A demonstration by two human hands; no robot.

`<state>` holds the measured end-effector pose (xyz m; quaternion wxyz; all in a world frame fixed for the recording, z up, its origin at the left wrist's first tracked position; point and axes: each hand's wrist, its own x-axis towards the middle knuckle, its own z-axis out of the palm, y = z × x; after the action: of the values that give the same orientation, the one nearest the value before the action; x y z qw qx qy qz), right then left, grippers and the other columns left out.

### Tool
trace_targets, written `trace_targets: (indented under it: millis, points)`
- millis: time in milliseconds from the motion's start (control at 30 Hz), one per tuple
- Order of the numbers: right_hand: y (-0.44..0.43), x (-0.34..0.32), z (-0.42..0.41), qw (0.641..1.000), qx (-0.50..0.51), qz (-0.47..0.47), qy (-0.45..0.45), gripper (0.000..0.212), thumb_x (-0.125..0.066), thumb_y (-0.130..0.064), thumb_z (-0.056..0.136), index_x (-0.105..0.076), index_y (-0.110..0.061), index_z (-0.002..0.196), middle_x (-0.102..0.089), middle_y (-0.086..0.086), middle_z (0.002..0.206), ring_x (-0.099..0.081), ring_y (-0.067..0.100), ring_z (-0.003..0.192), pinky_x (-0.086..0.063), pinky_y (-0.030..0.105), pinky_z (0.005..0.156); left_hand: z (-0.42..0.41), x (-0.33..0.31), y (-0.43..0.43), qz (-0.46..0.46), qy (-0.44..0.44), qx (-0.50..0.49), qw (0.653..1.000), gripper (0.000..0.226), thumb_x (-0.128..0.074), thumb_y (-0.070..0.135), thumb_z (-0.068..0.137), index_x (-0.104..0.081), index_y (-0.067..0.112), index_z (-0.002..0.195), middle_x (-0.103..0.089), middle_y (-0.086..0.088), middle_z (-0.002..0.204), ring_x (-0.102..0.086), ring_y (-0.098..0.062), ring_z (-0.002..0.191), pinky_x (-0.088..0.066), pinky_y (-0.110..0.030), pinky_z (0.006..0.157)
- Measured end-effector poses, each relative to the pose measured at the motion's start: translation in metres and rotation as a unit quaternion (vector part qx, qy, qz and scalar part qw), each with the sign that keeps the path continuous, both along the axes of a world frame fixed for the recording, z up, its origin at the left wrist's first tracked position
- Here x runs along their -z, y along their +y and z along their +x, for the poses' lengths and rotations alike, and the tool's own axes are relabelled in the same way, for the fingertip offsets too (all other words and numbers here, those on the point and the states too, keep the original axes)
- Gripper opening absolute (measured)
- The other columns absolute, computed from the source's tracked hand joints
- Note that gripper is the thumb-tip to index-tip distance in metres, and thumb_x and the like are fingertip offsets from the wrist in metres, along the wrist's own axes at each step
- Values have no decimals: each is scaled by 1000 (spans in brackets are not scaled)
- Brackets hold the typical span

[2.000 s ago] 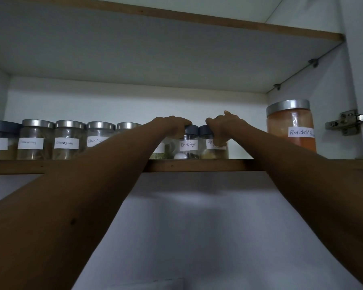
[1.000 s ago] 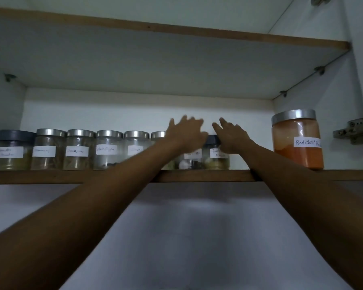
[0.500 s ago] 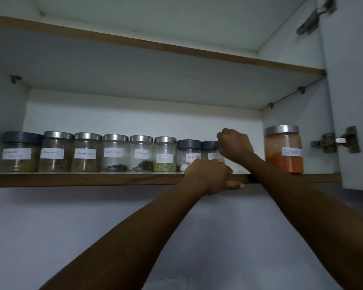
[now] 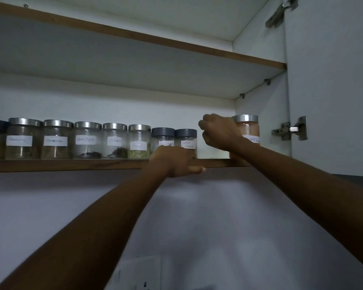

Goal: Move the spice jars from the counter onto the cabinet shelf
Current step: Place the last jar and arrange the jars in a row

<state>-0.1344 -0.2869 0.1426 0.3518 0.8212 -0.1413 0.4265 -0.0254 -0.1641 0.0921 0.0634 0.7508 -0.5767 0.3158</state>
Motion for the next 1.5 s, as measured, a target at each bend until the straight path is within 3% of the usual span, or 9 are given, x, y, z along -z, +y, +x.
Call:
trace_targets:
  millis: [133, 267, 367, 467, 567, 633, 800, 1233, 1500]
  points:
    - [-4, -10, -21, 996, -68, 45, -32, 16, -49, -13, 83, -61, -4, 86, -61, 9, 91, -52, 26, 87, -46, 36, 66, -6, -1, 1, -9, -6, -24, 1000, 54, -38, 73, 81, -54, 38, 118, -60, 9, 121, -55, -16, 109, -34, -29, 77]
    - [-11, -6, -41, 997, -58, 48, -32, 27, -50, -24, 85, -63, -12, 105, -62, 8, 109, -49, 27, 106, -35, 39, 89, -20, -1, 3, 0, 52, -63, 997, 59, -42, 75, 77, -59, 34, 116, -64, 5, 114, -56, -18, 104, -37, -29, 77]
    - [-26, 1, -54, 995, -45, 64, -61, 38, -52, -27, 85, -56, -14, 120, -52, 9, 125, -43, 28, 115, -32, 40, 93, -38, -2, -14, 15, -45, -143, 989, 71, -39, 79, 75, -63, 16, 99, -66, -3, 103, -60, -21, 95, -41, -29, 74]
    - [-42, 3, -69, 990, -67, 67, -108, 46, -54, -27, 82, -49, -13, 126, -44, 10, 132, -39, 29, 118, -31, 40, 93, -56, -7, -33, 22, -138, -185, 973, 63, -41, 70, 82, -60, 11, 92, -65, -5, 101, -62, -22, 93, -40, -29, 70]
    - [-57, -5, -86, 980, -111, 123, -115, 53, -56, -31, 82, -44, -14, 131, -43, 10, 134, -39, 28, 122, -30, 42, 97, -53, 0, -46, -8, -58, -149, 987, 45, -47, 59, 86, -63, 20, 100, -65, -3, 104, -61, -21, 94, -43, -31, 74]
    - [-69, -12, -97, 976, -126, 175, -41, 64, -63, -36, 80, -38, -16, 136, -42, 9, 136, -39, 27, 124, -30, 43, 101, -50, 9, -49, -61, -31, -119, 991, 38, -48, 56, 85, -64, 24, 94, -66, -2, 99, -62, -20, 91, -45, -31, 73]
    - [-83, -21, -105, 972, -108, 188, 90, 93, -80, -30, 68, -27, -12, 142, -41, 10, 136, -38, 26, 123, -38, 37, 95, -44, 12, -51, -103, -65, -110, 986, 35, -47, 58, 85, -65, 28, 91, -68, 2, 94, -63, -18, 87, -48, -30, 73]
    - [-100, -23, -56, 978, -61, 178, 95, 83, -83, -26, 64, -36, -11, 131, -45, 9, 130, -45, 24, 116, -44, 35, 89, -32, 24, -59, -190, -126, -105, 968, 41, -45, 60, 83, -66, 25, 90, -70, 4, 90, -64, -17, 81, -37, -24, 61]
    - [-123, -24, -6, 976, -30, 193, 95, 77, -83, -22, 65, -37, -9, 125, -49, 11, 124, -50, 26, 110, -45, 34, 84, -33, 30, -57, -277, -200, -66, 938, 34, -63, 56, 63, -61, 22, 61, -58, 5, 46, -54, -11, 38, -23, -17, 45]
